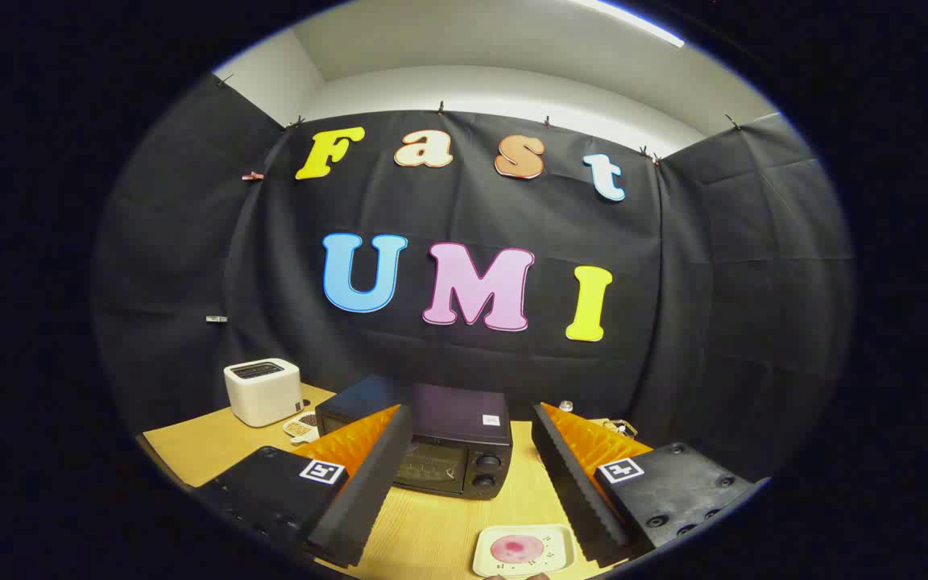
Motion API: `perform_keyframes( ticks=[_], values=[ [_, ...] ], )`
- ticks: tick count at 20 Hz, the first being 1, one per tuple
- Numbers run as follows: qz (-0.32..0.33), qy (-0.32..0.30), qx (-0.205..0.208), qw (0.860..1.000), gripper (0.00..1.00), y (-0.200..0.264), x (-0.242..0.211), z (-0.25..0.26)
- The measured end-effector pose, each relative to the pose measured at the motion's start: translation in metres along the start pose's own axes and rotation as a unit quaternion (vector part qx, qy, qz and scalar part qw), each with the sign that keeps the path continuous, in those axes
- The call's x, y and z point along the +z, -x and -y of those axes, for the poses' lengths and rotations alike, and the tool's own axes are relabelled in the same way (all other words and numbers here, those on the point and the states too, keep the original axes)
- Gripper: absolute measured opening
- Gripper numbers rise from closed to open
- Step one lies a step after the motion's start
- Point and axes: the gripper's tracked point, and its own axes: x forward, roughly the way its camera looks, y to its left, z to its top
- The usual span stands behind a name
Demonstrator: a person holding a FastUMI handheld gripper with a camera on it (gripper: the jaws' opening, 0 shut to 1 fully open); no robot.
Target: Open the toaster oven, put the food inside, and close the toaster oven door.
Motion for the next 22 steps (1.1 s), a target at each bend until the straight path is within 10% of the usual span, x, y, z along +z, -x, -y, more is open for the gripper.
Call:
perform_keyframes(
  ticks=[22],
  values=[
    [-0.049, -0.017, 0.013, 0.999, 0.98, -0.033, -0.041, -0.053]
  ],
)
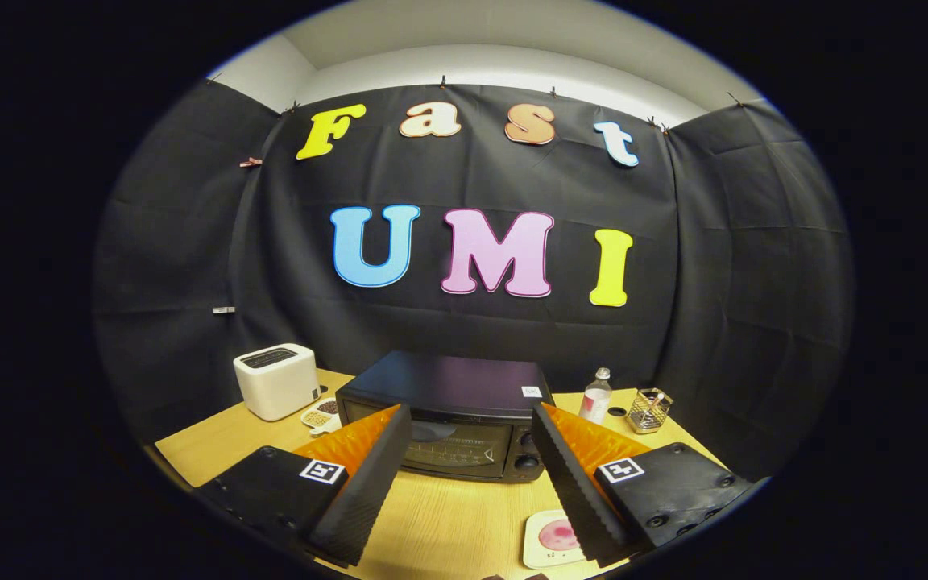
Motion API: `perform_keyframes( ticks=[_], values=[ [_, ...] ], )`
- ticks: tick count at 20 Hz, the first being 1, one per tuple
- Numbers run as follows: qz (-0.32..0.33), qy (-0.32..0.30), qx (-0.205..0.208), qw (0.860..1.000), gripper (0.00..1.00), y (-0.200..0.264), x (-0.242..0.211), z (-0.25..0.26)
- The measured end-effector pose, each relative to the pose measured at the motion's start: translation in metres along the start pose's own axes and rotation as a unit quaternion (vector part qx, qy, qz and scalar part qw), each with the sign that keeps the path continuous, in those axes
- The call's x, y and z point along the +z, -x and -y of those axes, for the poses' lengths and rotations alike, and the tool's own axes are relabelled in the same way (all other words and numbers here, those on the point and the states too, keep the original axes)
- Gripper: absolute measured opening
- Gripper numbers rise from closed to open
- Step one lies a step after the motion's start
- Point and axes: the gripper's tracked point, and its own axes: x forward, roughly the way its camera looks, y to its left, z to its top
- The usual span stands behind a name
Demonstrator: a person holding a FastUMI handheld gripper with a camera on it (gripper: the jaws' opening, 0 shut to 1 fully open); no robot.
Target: Open the toaster oven, put the food inside, and close the toaster oven door.
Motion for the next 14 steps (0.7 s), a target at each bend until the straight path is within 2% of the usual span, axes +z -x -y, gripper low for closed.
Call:
perform_keyframes(
  ticks=[11, 14],
  values=[
    [-0.033, -0.022, -0.026, 0.999, 0.98, -0.086, -0.015, -0.024],
    [-0.045, -0.011, -0.028, 0.999, 0.98, -0.106, -0.026, -0.03]
  ],
)
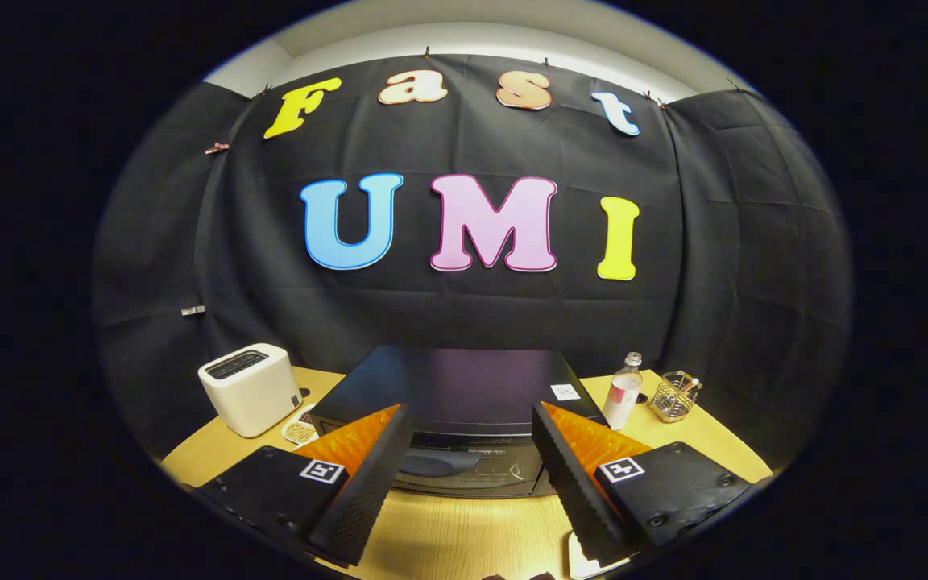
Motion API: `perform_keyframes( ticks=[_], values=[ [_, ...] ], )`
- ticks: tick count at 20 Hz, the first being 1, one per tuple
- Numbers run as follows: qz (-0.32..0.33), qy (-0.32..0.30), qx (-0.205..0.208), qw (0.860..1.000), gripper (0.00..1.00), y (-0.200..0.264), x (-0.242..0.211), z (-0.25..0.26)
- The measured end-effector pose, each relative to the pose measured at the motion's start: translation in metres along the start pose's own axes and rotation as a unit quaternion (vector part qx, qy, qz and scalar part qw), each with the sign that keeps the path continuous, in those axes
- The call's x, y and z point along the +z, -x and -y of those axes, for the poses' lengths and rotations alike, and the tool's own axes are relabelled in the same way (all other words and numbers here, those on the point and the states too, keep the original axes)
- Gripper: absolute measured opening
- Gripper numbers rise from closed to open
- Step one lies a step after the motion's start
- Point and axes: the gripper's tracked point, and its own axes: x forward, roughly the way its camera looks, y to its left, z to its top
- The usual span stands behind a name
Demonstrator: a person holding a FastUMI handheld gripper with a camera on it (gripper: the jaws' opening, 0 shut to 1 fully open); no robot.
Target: Open the toaster oven, put the food inside, and close the toaster oven door.
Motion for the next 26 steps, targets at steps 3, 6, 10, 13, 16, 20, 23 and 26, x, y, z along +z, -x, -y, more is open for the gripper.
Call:
perform_keyframes(
  ticks=[3, 6, 10, 13, 16, 20, 23, 26],
  values=[
    [-0.013, 0.009, 0.003, 1.0, 0.98, -0.017, -0.015, -0.011],
    [-0.031, 0.002, 0.008, 0.999, 0.98, -0.033, -0.03, -0.026],
    [-0.053, -0.002, -0.003, 0.999, 0.99, -0.055, -0.05, -0.031],
    [-0.08, -0.009, -0.003, 0.997, 0.99, -0.062, -0.071, -0.035],
    [-0.072, -0.01, -0.015, 0.997, 0.98, -0.06, -0.068, -0.033],
    [-0.084, -0.017, -0.019, 0.996, 1.0, -0.057, -0.073, -0.034],
    [-0.085, -0.018, -0.013, 0.996, 1.0, -0.043, -0.077, -0.033],
    [-0.088, -0.016, -0.012, 0.996, 0.99, -0.026, -0.089, -0.032]
  ],
)
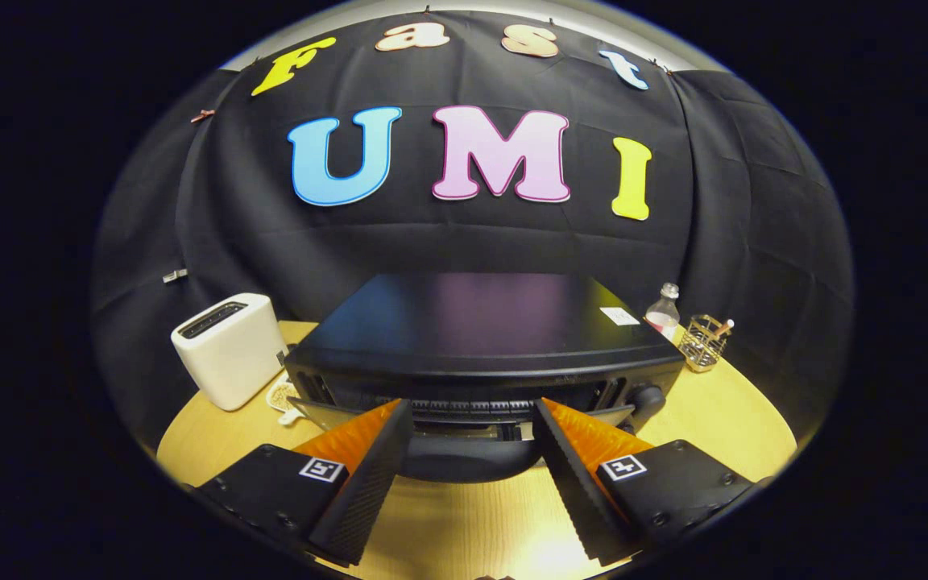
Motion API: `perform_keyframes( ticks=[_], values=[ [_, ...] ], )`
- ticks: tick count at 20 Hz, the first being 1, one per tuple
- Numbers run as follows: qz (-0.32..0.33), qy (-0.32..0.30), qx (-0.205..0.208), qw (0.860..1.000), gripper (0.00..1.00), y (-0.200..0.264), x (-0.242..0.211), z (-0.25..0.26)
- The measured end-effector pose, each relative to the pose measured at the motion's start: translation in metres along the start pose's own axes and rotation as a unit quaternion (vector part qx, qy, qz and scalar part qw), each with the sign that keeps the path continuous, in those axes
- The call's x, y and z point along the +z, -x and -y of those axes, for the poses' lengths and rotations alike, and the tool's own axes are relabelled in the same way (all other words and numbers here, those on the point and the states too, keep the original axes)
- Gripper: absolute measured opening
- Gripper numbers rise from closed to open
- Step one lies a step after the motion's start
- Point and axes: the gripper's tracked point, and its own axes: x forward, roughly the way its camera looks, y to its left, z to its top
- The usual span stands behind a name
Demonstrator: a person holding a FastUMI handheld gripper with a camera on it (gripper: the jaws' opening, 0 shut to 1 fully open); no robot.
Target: Open the toaster oven, put the food inside, and close the toaster oven door.
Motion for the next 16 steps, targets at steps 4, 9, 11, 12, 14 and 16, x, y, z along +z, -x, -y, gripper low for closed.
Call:
perform_keyframes(
  ticks=[4, 9, 11, 12, 14, 16],
  values=[
    [-0.002, 0.0, 0.002, 1.0, 0.99, 0.017, -0.015, 0.001],
    [-0.01, 0.006, 0.012, 1.0, 0.99, 0.035, -0.038, 0.0],
    [-0.017, 0.011, 0.016, 1.0, 0.99, 0.04, -0.051, 0.001],
    [-0.021, 0.016, 0.021, 0.999, 0.99, 0.044, -0.058, 0.0],
    [-0.042, 0.024, 0.032, 0.998, 0.99, 0.051, -0.079, 0.0],
    [-0.079, 0.047, 0.044, 0.995, 0.99, 0.057, -0.11, 0.0]
  ],
)
